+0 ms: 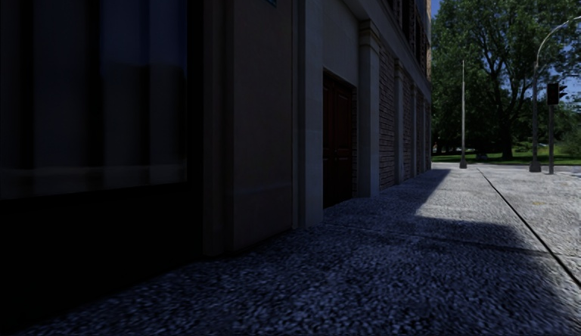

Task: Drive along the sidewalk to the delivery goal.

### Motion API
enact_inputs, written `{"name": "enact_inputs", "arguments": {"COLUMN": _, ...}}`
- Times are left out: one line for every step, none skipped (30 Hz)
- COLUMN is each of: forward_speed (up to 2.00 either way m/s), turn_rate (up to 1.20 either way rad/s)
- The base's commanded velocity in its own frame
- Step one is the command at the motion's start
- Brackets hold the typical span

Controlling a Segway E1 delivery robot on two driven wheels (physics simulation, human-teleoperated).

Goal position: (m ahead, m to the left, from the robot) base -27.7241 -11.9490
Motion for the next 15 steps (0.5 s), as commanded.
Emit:
{"name": "enact_inputs", "arguments": {"forward_speed": 1.31, "turn_rate": -0.66}}
{"name": "enact_inputs", "arguments": {"forward_speed": 2.00, "turn_rate": -0.66}}
{"name": "enact_inputs", "arguments": {"forward_speed": 2.00, "turn_rate": -0.66}}
{"name": "enact_inputs", "arguments": {"forward_speed": 2.00, "turn_rate": -0.66}}
{"name": "enact_inputs", "arguments": {"forward_speed": 2.00, "turn_rate": -0.66}}
{"name": "enact_inputs", "arguments": {"forward_speed": 2.00, "turn_rate": -0.66}}
{"name": "enact_inputs", "arguments": {"forward_speed": 2.00, "turn_rate": -0.66}}
{"name": "enact_inputs", "arguments": {"forward_speed": 2.00, "turn_rate": -0.66}}
{"name": "enact_inputs", "arguments": {"forward_speed": 2.00, "turn_rate": -0.66}}
{"name": "enact_inputs", "arguments": {"forward_speed": 2.00, "turn_rate": -0.66}}
{"name": "enact_inputs", "arguments": {"forward_speed": 2.00, "turn_rate": -0.66}}
{"name": "enact_inputs", "arguments": {"forward_speed": 2.00, "turn_rate": -0.66}}
{"name": "enact_inputs", "arguments": {"forward_speed": 2.00, "turn_rate": -0.66}}
{"name": "enact_inputs", "arguments": {"forward_speed": 2.00, "turn_rate": -0.66}}
{"name": "enact_inputs", "arguments": {"forward_speed": 2.00, "turn_rate": -0.66}}
